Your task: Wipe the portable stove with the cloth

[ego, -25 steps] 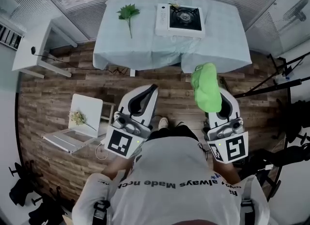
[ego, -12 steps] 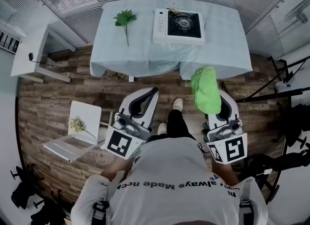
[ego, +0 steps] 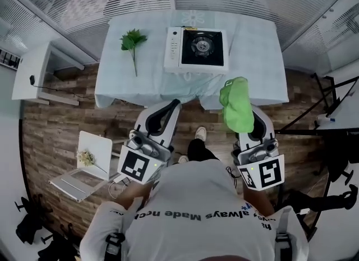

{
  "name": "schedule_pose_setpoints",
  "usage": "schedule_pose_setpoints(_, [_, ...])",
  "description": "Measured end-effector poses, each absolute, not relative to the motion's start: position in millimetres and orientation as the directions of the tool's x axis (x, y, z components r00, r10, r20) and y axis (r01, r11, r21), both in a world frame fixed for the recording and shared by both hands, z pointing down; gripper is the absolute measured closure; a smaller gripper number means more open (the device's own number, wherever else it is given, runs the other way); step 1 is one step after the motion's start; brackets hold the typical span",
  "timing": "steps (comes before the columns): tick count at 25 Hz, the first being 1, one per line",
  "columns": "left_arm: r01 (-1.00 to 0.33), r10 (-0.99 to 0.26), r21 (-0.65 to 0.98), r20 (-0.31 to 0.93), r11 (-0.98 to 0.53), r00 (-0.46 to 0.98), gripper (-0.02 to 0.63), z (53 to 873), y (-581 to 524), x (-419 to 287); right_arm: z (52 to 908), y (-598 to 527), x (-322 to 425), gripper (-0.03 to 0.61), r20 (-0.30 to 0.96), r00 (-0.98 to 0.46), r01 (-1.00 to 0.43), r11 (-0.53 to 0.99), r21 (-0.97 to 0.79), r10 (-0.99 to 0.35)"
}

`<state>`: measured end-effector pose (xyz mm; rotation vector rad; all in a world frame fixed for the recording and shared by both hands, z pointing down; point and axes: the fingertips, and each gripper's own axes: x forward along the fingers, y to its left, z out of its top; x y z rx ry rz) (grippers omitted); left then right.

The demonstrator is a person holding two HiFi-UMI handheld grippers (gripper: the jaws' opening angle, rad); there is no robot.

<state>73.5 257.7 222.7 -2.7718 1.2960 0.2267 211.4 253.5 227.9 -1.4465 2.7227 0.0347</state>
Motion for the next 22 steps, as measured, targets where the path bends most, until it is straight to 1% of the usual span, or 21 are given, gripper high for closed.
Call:
schedule_pose_setpoints(4, [-0.784, -0.775, -0.003, -0.146, -0.621, 0.614, 0.601, 227.2, 221.8, 87.3, 226.9, 217.1, 227.5, 0.555, -0.066, -0.585, -0.810, 0.587, -0.003, -0.808])
schedule_pose_setpoints(8, [-0.793, -0.780, -0.014, -0.169, -0.609, 0.602, 0.601, 226.0, 192.5, 96.8, 229.7, 185.5, 234.9, 0.555, -0.059, -0.605, -0.795, 0.606, -0.012, -0.794])
schedule_pose_setpoints(12, [-0.797, -0.791, -0.003, -0.127, -0.603, 0.599, 0.601, 233.1, 170.7, 101.8, 232.3, 162.1, 237.0, 0.555, -0.055, -0.614, -0.788, 0.616, -0.024, -0.788])
schedule_pose_setpoints(15, [-0.805, -0.801, 0.013, -0.115, -0.593, 0.588, 0.601, 238.7, 155.2, 98.6, 235.4, 147.0, 237.1, 0.555, -0.050, -0.614, -0.788, 0.615, -0.028, -0.788])
schedule_pose_setpoints(22, [-0.815, -0.808, 0.007, -0.137, -0.580, 0.574, 0.601, 240.4, 109.9, 72.9, 237.7, 104.0, 215.5, 0.555, -0.044, -0.615, -0.787, 0.616, -0.024, -0.787])
